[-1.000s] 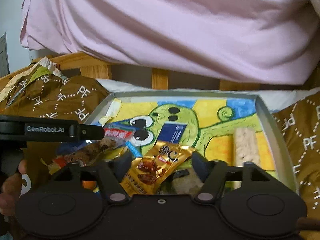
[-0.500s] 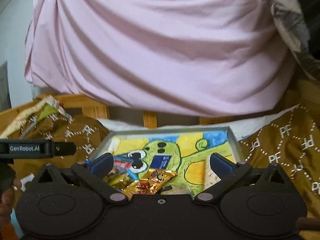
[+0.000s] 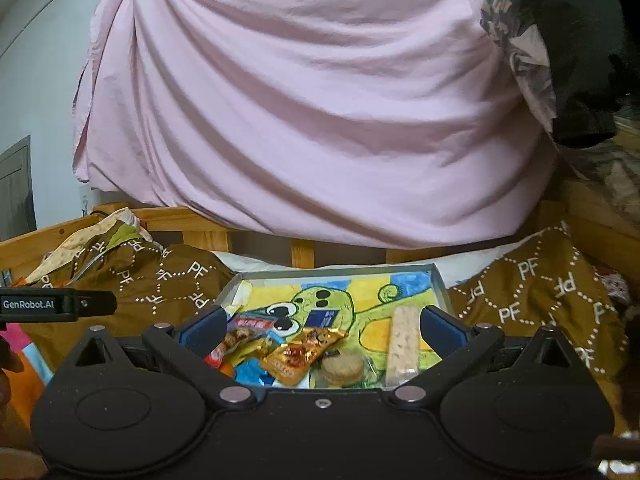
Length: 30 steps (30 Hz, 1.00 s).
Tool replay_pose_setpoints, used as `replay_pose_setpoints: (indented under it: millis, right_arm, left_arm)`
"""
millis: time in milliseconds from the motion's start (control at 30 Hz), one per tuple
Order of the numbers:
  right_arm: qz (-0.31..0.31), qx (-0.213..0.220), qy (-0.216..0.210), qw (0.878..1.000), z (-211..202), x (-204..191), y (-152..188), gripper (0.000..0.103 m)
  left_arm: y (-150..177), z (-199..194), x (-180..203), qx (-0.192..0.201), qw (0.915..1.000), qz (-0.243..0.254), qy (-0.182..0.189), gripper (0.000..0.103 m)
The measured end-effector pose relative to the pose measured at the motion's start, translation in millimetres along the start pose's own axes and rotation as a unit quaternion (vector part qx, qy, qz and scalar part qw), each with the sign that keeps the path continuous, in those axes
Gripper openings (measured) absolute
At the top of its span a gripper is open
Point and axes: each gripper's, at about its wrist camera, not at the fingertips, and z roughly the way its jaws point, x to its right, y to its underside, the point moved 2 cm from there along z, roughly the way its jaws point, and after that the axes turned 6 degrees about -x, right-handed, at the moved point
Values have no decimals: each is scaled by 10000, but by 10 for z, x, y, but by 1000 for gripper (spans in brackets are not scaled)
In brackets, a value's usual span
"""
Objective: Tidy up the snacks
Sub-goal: 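Withdraw both tools from the tray over the remaining two packets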
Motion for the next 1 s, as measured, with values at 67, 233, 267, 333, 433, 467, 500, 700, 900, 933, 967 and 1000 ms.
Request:
replay_pose_setpoints:
  millis: [67, 233, 267, 333, 433, 467, 500, 700, 900, 933, 967, 1000]
  right_arm:
    - [18, -32, 11, 10000, -110, -9, 53, 102]
    - [106, -338, 35, 9994, -324, -43, 234, 102]
    - [137, -408, 45, 9991, -366, -48, 276, 102]
    - [179, -559, 35, 9983, -433, -61, 353, 102]
    - [215, -863, 26, 9960, -490, -95, 458, 102]
    - [226, -944, 38, 9953, -510, -106, 493, 102]
    - [233, -1016, 51, 9945, -527, -117, 526, 102]
    - [224, -1409, 144, 9897, -565, -138, 663, 102]
    - [266, -1688, 172, 9851, -530, -125, 708, 102]
    - [254, -1744, 172, 9842, -518, -126, 716, 102]
    - [250, -1802, 165, 9832, -502, -123, 722, 102]
    - [254, -1863, 154, 9820, -486, -122, 727, 102]
  left_arm:
    - [50, -92, -35, -54, 10000, -62, -15, 103]
    - [216, -313, -80, -159, 9998, -90, -85, 103]
    - [246, -334, -83, -207, 9997, -84, -107, 103]
    - [326, -380, -80, -340, 9993, -60, -153, 103]
    - [432, -433, -70, -545, 9983, -35, -196, 103]
    - [464, -453, -67, -603, 9980, -28, -210, 103]
    - [497, -471, -59, -641, 9977, -17, -217, 103]
    - [616, -538, -42, -801, 9963, 94, -294, 103]
    - [681, -519, 8, -999, 9934, 265, -491, 103]
    - [687, -509, 12, -1038, 9928, 293, -521, 103]
    - [697, -502, 21, -1081, 9921, 313, -551, 103]
    - [709, -495, 23, -1113, 9917, 329, -555, 103]
